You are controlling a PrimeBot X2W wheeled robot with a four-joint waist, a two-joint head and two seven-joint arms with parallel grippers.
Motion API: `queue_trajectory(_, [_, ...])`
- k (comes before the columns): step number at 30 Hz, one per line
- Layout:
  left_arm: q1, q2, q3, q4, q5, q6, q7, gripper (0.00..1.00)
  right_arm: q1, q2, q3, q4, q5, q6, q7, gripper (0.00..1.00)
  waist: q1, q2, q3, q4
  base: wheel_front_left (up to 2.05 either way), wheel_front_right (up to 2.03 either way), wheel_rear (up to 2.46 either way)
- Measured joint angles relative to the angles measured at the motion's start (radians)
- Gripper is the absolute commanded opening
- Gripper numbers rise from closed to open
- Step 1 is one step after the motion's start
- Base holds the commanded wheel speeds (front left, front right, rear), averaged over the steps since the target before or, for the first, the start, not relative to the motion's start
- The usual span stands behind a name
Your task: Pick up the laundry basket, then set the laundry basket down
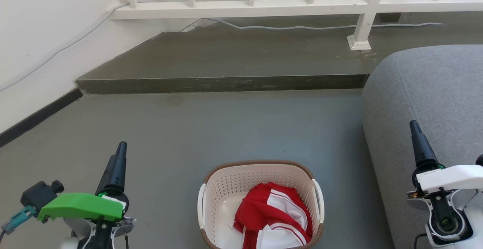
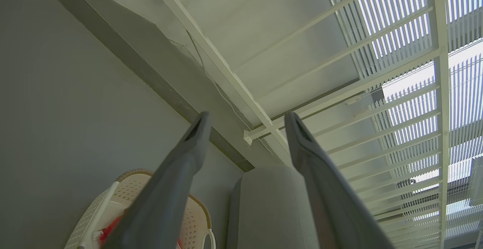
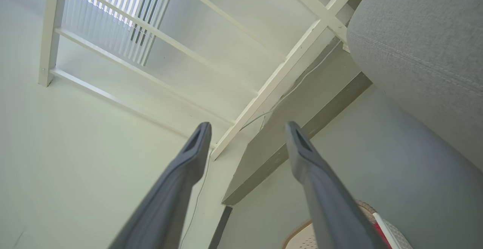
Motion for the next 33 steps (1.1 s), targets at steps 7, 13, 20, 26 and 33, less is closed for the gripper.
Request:
queue_trajectory(7, [-0.003, 0.013, -0.030, -0.002, 0.102, 0.000, -0.018, 1.00, 0.000, -0.014, 0.038, -0.004, -0.113, -0.021, -0.018, 1.00, 0.0000, 0.0000, -0.003, 0.002, 0.00, 0.00, 0.00])
queue_trajectory(13, [-0.016, 0.026, -0.060, -0.008, 0.205, 0.009, -0.035, 1.00, 0.001, -0.031, 0.077, -0.004, -0.226, -0.037, -0.037, 1.00, 0.0000, 0.0000, -0.003, 0.001, 0.00, 0.00, 0.00])
queue_trajectory(20, [-0.020, 0.030, -0.089, -0.019, 0.320, 0.021, -0.061, 1.00, 0.002, -0.035, 0.112, -0.004, -0.334, -0.062, -0.063, 1.00, 0.0000, 0.0000, -0.003, -0.003, 0.00, 0.00, 0.00])
queue_trajectory(26, [-0.021, 0.032, -0.111, -0.027, 0.425, 0.036, -0.084, 1.00, 0.002, -0.043, 0.144, -0.004, -0.437, -0.078, -0.086, 1.00, 0.0000, 0.0000, 0.000, -0.013, 0.00, 0.00, 0.00])
queue_trajectory(33, [-0.025, 0.038, -0.143, -0.027, 0.536, 0.045, -0.106, 1.00, 0.003, -0.051, 0.164, -0.004, -0.537, -0.089, -0.109, 1.00, 0.0000, 0.0000, 0.002, -0.021, 0.00, 0.00, 0.00])
